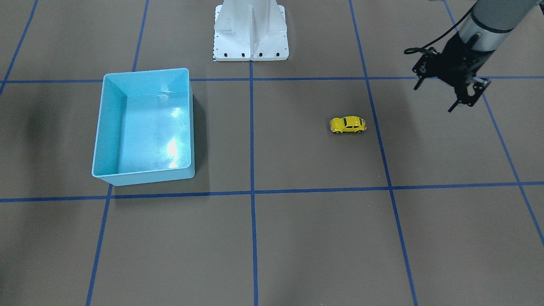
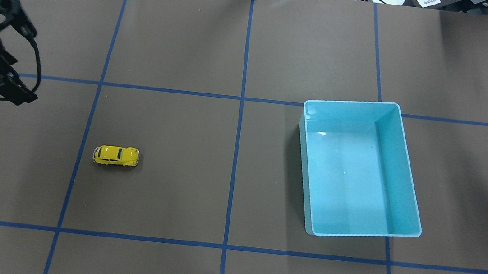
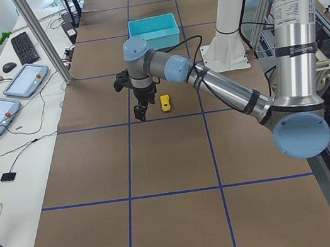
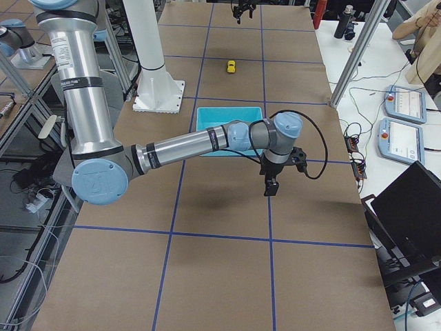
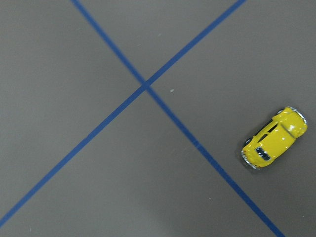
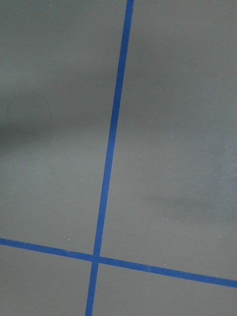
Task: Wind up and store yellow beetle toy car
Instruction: 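Lower the left gripper onto the yellow beetle toy car and grasp it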
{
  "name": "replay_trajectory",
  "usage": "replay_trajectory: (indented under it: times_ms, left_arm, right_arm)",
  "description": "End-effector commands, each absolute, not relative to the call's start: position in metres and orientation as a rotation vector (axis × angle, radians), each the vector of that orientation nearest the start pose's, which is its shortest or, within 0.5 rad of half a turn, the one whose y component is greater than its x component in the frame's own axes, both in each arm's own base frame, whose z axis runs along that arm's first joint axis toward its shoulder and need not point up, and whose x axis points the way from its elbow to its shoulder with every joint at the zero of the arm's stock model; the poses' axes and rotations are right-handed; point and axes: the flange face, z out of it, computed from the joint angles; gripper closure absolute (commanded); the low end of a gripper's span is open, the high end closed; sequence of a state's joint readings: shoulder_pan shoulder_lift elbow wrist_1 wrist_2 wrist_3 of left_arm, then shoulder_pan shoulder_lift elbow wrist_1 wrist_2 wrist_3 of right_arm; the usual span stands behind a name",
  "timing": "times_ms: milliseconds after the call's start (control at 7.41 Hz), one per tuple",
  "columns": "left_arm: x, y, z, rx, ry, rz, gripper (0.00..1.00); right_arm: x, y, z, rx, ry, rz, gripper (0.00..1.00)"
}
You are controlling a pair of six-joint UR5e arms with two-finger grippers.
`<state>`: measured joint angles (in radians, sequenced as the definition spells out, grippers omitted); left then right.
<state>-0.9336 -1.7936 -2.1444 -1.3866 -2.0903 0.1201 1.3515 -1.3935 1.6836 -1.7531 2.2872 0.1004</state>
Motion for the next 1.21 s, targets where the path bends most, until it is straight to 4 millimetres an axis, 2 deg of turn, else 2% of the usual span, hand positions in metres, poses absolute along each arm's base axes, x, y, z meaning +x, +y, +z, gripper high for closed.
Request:
replay_trajectory:
  times_ms: [0, 135, 270, 540, 674, 809, 1079]
  left_arm:
    - [0.301, -0.434, 0.276, 0.578, 0.659, 1.15, 0.01]
    - [0.338, -0.425, 0.258, 0.609, 0.676, 1.246, 0.01]
    - [0.374, -0.406, 0.263, 0.587, 0.664, 1.308, 0.01]
    - [0.415, -0.371, 0.28, 0.562, 0.62, 1.387, 0.01]
    - [0.438, -0.365, 0.295, 0.533, 0.62, 1.415, 0.01]
    - [0.451, -0.37, 0.308, 0.532, 0.622, 1.42, 0.01]
    - [0.467, -0.38, 0.33, 0.536, 0.622, 1.42, 0.01]
  right_arm:
    - [-0.055, -0.56, 0.532, -0.011, -0.722, -0.152, 0.0]
    - [-0.055, -0.56, 0.532, -0.012, -0.724, -0.15, 0.0]
    - [-0.055, -0.561, 0.53, -0.009, -0.724, -0.152, 0.0]
    - [-0.055, -0.561, 0.531, -0.01, -0.724, -0.151, 0.0]
    - [-0.055, -0.56, 0.532, -0.012, -0.724, -0.15, 0.0]
    - [-0.055, -0.56, 0.532, -0.012, -0.724, -0.15, 0.0]
    - [-0.055, -0.561, 0.531, -0.01, -0.724, -0.151, 0.0]
